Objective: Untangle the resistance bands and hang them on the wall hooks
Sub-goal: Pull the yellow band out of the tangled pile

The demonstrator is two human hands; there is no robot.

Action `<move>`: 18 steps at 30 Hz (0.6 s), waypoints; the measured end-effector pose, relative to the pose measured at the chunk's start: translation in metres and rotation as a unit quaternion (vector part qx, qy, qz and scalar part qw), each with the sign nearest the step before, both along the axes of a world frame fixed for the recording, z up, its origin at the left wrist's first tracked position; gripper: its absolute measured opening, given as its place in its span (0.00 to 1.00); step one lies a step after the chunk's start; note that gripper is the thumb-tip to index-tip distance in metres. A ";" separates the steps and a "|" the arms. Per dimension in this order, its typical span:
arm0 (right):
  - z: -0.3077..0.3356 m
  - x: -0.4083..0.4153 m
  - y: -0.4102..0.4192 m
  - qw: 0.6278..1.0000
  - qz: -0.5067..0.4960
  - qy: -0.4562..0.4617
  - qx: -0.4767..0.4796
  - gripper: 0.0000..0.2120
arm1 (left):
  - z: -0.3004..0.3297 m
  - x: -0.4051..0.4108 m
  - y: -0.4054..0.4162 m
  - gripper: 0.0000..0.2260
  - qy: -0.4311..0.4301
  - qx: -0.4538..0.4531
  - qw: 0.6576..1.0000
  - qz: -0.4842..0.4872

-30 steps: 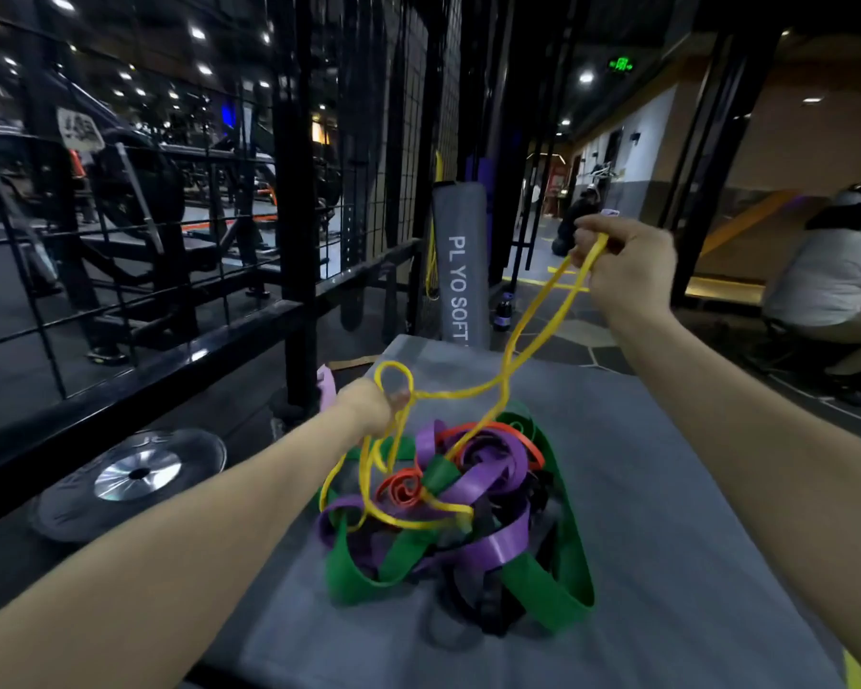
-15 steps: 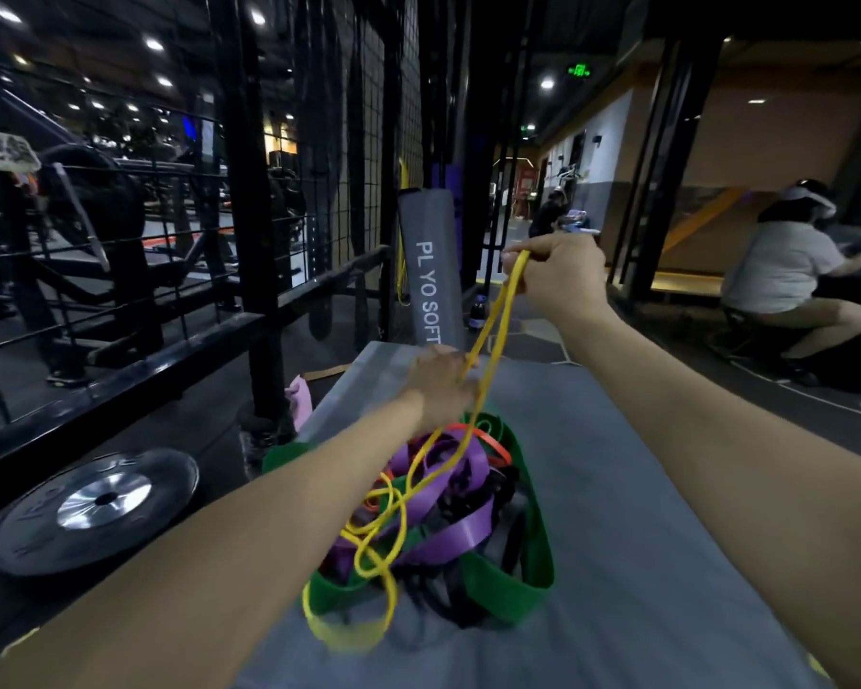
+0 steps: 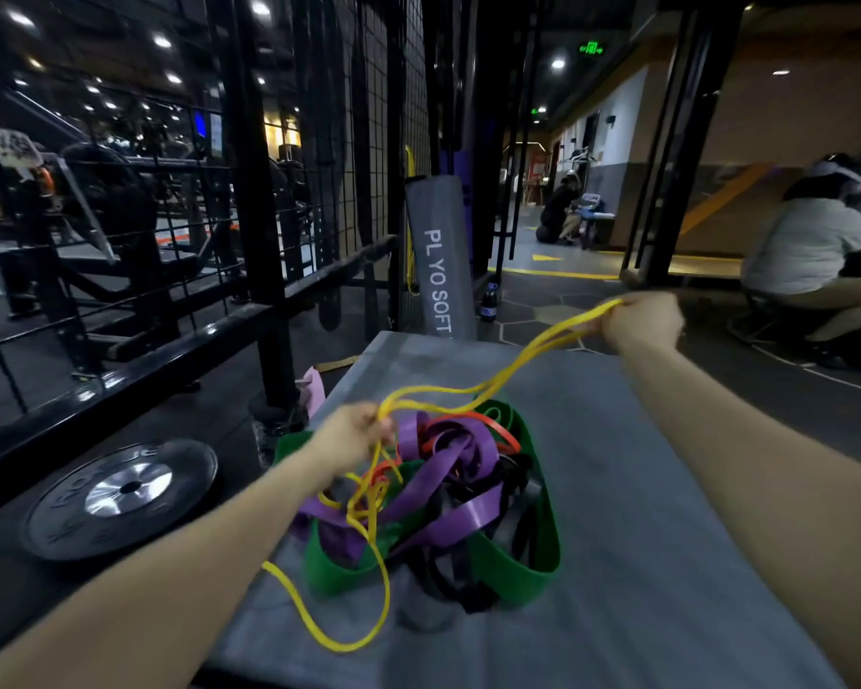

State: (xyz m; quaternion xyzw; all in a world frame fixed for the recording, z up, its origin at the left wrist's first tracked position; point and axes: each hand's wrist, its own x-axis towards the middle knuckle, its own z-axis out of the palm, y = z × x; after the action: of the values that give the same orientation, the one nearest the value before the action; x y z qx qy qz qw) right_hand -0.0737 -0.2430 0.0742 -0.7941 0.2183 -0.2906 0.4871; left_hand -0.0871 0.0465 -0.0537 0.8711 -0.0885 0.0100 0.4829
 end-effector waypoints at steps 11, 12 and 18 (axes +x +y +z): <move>-0.036 -0.013 0.091 0.806 0.388 0.159 -0.417 0.25 | 0.137 0.008 -0.011 0.07 0.000 -0.247 0.969 0.012; -0.034 -0.012 0.094 0.818 0.388 0.156 -0.396 0.26 | 0.141 0.008 -0.011 0.07 -0.001 -0.240 0.971 0.019; -0.035 -0.013 0.119 0.831 0.554 0.045 0.001 0.16 | 0.172 0.006 -0.022 0.07 -0.005 -0.235 0.970 0.054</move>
State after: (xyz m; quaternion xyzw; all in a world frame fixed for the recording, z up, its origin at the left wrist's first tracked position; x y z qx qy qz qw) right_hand -0.0872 -0.1235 0.0391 -0.7933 -0.2365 0.0640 0.5574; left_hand -0.0806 0.0249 0.1181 0.7365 -0.0392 0.0608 0.6725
